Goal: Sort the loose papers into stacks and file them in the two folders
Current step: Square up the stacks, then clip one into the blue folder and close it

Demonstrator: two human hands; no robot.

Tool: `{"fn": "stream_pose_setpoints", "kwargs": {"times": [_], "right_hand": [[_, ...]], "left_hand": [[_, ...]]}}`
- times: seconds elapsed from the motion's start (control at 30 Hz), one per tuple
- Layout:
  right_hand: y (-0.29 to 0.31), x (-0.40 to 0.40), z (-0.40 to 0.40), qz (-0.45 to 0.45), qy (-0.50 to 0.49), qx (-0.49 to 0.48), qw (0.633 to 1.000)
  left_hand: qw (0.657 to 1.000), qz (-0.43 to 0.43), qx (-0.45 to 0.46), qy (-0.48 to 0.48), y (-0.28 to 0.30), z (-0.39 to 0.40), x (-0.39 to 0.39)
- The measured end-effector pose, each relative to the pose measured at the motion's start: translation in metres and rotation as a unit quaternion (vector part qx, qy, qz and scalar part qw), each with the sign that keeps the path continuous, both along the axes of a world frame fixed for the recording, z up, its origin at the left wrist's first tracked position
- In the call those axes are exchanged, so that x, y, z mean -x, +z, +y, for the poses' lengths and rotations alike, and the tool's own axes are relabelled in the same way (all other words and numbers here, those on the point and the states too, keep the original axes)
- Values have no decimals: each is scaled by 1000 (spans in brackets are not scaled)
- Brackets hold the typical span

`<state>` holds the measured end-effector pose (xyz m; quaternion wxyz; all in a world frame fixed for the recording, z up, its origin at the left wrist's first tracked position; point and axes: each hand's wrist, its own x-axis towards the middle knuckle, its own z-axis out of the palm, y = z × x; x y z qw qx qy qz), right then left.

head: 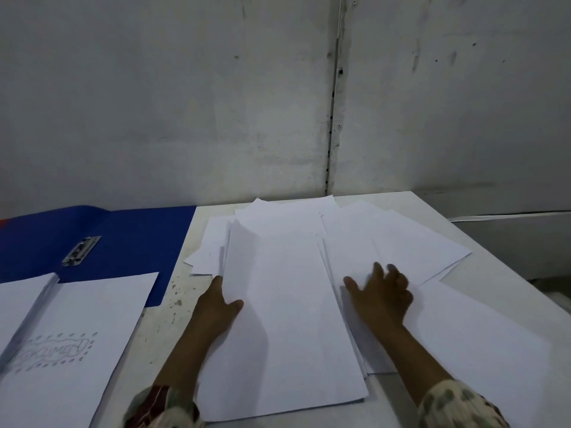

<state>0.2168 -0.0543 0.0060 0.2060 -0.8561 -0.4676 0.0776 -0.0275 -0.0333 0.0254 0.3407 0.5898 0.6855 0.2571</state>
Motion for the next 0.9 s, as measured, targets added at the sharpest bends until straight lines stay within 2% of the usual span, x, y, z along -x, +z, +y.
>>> {"fn": "stream_pose_setpoints", "kwargs": {"times": [0.1,0.23,0.3,0.4,0.47,0.7,0.9], "right_hand": [[0,-18,0,19,-15,26,999],[10,-34,7,211,-19,-9,977],[7,-46,12,275,-16,-11,961],[4,-54,9,282,41,-38,958],[2,-60,6,269,38,-74,959],[-5,-88,-7,356,-98,-186,911],[0,-92,-10,405,-142,-224,875]], "left_hand": [[1000,25,-2,-16,0,0,-3],[998,53,2,-27,2,-2,-5],[998,55,2,-20,2,-4,-7],[999,50,-2,-7,1,-4,-7],[999,51,-7,3,0,-3,-4],[998,39,-23,54,4,1,36],[995,58,-27,72,9,0,55]]}}
